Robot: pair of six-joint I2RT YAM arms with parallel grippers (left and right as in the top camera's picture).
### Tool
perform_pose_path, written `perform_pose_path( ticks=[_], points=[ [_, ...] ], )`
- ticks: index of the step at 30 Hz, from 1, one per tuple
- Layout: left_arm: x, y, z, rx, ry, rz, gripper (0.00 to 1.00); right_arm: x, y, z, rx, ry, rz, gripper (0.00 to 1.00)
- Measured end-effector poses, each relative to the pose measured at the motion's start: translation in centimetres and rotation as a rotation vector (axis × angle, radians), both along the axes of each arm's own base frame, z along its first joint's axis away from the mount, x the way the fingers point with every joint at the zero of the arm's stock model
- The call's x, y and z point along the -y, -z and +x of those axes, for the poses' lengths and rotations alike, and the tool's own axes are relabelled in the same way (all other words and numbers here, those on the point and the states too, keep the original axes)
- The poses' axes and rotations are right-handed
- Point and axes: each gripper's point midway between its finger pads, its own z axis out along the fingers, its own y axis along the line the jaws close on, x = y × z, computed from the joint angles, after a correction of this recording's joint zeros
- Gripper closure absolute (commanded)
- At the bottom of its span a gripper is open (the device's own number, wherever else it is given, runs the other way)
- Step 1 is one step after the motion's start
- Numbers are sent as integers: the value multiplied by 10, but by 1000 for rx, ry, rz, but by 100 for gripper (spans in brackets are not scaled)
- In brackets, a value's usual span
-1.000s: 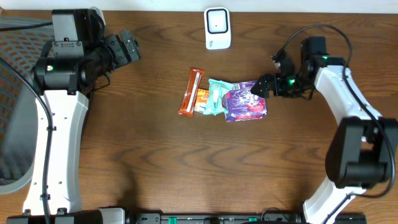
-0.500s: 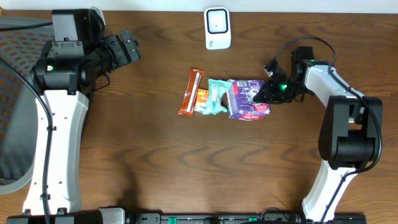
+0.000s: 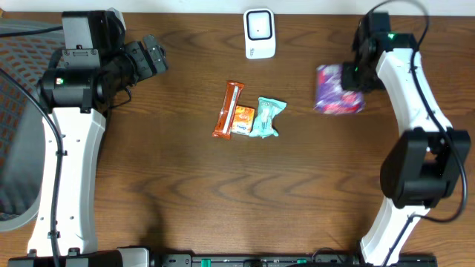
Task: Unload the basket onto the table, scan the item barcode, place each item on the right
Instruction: 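Lift the purple package and swing it to the white scanner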
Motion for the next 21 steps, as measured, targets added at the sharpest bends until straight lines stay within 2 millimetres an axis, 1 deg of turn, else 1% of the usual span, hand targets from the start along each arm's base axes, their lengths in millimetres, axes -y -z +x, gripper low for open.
perform_pose_path(
  ticks=[2, 4, 5, 6, 7, 8, 11, 13, 14, 15, 17, 19, 21],
  points=[
    [0, 0, 0, 0, 0, 0, 2, 16, -26, 3, 63, 56, -156, 99],
    [0, 0, 0, 0, 0, -1, 2, 24, -36, 1, 81, 84, -262, 99],
    [0, 0, 0, 0, 0, -1, 2, 27, -37, 0, 82, 94, -317, 99],
    [0, 0, 0, 0, 0, 0, 2, 30, -36, -1, 74, 98, -360, 99],
    [0, 0, 0, 0, 0, -1, 2, 32, -30, -5, 50, 96, -422, 99],
    [0, 0, 0, 0, 0, -1, 2, 33, -27, -7, 39, 94, -436, 99],
    [0, 0, 0, 0, 0, -1, 2, 32, -3, -14, -36, 66, -509, 99],
    [0, 0, 0, 0, 0, 0, 2, 25, 14, -17, -79, 35, -537, 99],
    [0, 0, 0, 0, 0, -1, 2, 19, 21, -18, -93, 15, -547, 97],
    [0, 0, 0, 0, 0, 0, 2, 13, 25, -18, -99, -4, -555, 92],
    [0, 0, 0, 0, 0, 0, 2, -5, 29, -15, -89, -43, -565, 78],
    [0, 0, 0, 0, 0, 0, 2, -25, 29, -13, -70, -90, -567, 73],
    [0, 0, 0, 0, 0, 0, 2, -51, 29, -13, -51, -149, -568, 66]
  ],
)
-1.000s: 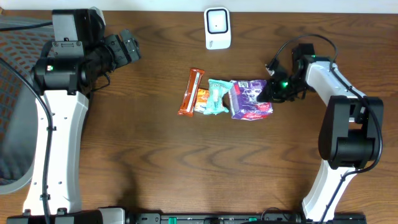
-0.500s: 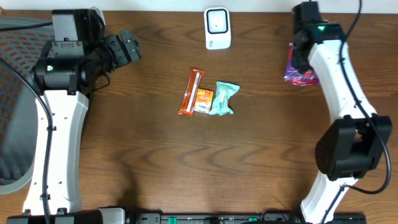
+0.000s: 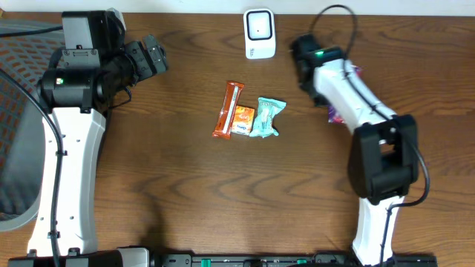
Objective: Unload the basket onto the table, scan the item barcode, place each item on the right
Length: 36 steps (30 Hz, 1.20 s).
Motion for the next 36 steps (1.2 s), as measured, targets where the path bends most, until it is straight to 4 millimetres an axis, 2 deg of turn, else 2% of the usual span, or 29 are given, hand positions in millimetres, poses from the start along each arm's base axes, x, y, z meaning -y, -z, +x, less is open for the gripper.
perform_pose_path(
  ticks=[5, 7, 8, 9, 10, 12, 13, 16, 20, 23, 27, 30, 32, 36],
  points=[
    [0, 0, 0, 0, 0, 0, 2, -61, 14, -7, -24, -127, 45, 65],
    [0, 0, 0, 0, 0, 0, 2, -88, 23, -9, -32, -172, 108, 61],
    [0, 0, 0, 0, 0, 0, 2, -98, 26, -11, -37, -189, 137, 56],
    [0, 0, 0, 0, 0, 0, 2, -110, 28, -14, -45, -207, 163, 43],
    [0, 0, 0, 0, -1, 0, 2, -120, 29, -16, -52, -222, 186, 26],
    [0, 0, 0, 0, 0, 0, 2, -137, 24, -18, -65, -252, 218, 5],
    [0, 0, 0, 0, 0, 0, 2, -142, 18, -17, -67, -257, 230, 1],
    [0, 0, 0, 0, 0, 0, 2, -151, -11, -6, -34, -265, 269, 1],
    [0, 0, 0, 0, 0, 0, 2, -137, -60, 19, 39, -245, 336, 1],
    [0, 0, 0, 0, -1, 0, 2, -105, -73, 32, 18, -234, 400, 1],
    [0, 0, 0, 0, 0, 0, 2, -51, -60, 27, -122, -215, 544, 1],
    [0, 0, 0, 0, 0, 0, 2, -18, -48, 22, -187, -215, 725, 1],
    [0, 0, 0, 0, 0, 0, 2, -3, -38, 19, -204, -224, 863, 1],
    [0, 0, 0, 0, 0, 0, 2, 7, -17, 14, -190, -239, 1091, 1]
  ],
)
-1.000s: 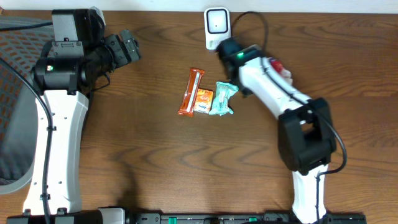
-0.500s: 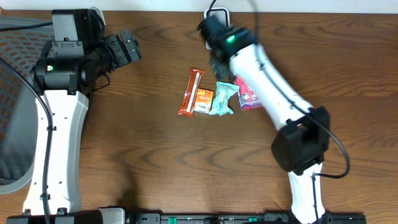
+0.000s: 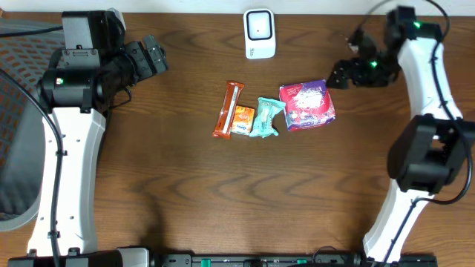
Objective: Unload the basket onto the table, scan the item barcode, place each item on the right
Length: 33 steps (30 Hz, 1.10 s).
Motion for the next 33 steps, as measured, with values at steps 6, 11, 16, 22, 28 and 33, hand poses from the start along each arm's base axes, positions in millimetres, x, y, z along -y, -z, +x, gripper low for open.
perform_pose_path(
  ticks=[6, 11, 16, 22, 28, 33],
  points=[
    [0, 0, 0, 0, 0, 0, 2, -11, 42, -6, 19, -13, 192, 8],
    [0, 0, 0, 0, 0, 0, 2, -35, 77, -18, 22, -45, 254, 15],
    [0, 0, 0, 0, 0, 1, 2, -58, 91, -16, 58, -35, 297, 80],
    [0, 0, 0, 0, 0, 0, 2, -69, 88, -11, 4, 66, 342, 96],
    [0, 0, 0, 0, 0, 0, 2, -76, 46, 28, 73, 123, 391, 99],
    [0, 0, 0, 0, 0, 0, 2, -88, -35, 98, 359, 125, 465, 99]
  ],
)
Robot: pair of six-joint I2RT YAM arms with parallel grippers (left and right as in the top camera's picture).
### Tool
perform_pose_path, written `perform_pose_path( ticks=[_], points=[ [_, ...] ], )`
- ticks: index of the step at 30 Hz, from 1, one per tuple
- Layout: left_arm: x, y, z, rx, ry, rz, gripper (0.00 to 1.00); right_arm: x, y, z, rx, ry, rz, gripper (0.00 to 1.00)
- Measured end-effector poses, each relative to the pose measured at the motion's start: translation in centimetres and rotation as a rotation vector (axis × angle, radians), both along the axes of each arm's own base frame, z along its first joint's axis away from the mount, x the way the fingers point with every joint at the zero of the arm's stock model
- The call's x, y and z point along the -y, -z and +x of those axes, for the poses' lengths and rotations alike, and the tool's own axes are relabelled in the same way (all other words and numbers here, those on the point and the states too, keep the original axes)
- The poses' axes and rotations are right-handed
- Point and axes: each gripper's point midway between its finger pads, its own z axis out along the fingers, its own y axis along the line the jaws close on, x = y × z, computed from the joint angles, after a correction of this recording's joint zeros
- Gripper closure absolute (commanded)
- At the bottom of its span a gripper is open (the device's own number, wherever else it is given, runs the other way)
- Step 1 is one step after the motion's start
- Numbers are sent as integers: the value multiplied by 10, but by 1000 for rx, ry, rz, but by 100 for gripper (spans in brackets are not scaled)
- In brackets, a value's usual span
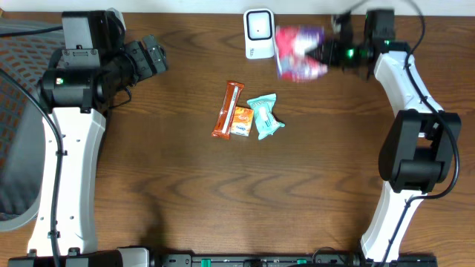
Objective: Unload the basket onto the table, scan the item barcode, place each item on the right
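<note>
The white barcode scanner [260, 33] stands at the back middle of the table. Just to its right, a purple and pink snack packet [298, 52] shows blurred and lifted off the table. My right gripper [324, 53] is shut on the packet's right side, reaching in from the right. My left gripper [154, 55] hovers at the back left, far from the items, and its jaws cannot be made out.
Three items lie side by side mid-table: an orange bar [229, 109], a small orange packet [242, 120] and a teal packet [264, 116]. The right arm [404, 89] runs along the table's right side. A chair [15, 111] stands at the left.
The purple packet lay on the table beside the teal packet, with my right gripper apart from it. Now the gripper holds it up next to the scanner. The teal packet has turned slightly.
My right gripper was at the purple packet on the table's right side. Then the arm reached toward the middle, covering most of the packet. Then the packet lay next to the teal packet with the gripper off it. Now it is held beside the scanner.
</note>
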Motion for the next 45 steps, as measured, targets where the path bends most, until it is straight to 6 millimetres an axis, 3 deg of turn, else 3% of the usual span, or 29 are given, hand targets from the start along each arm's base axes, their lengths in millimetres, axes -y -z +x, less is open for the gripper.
perform_pose_path(
  ticks=[3, 5, 8, 16, 19, 23, 34, 36, 42, 45],
  points=[
    [0, 0, 0, 0, 0, 0, 2, -15, -31, 23, 121, 22, 39, 99],
    [0, 0, 0, 0, 0, 0, 2, -28, -36, 31, 131, 64, 46, 99],
    [0, 0, 0, 0, 0, 0, 2, -49, -36, 38, 125, 136, 27, 99],
    [0, 0, 0, 0, 0, 0, 2, -134, -40, 41, 216, 232, -36, 99],
    [0, 0, 0, 0, 0, 0, 2, -150, -31, 40, 227, 262, -68, 99],
    [0, 0, 0, 0, 0, 0, 2, -143, -25, 48, 242, 324, -103, 99],
    [0, 0, 0, 0, 0, 0, 2, -87, -42, 79, 301, 491, -67, 98],
    [0, 0, 0, 0, 0, 0, 2, -84, -42, 83, 310, 507, -54, 98],
    [0, 0, 0, 1, 0, 0, 2, -88, -15, 88, 288, 507, -54, 99],
    [0, 0, 0, 0, 0, 0, 2, -83, -16, 90, 296, 510, -57, 99]
  ],
)
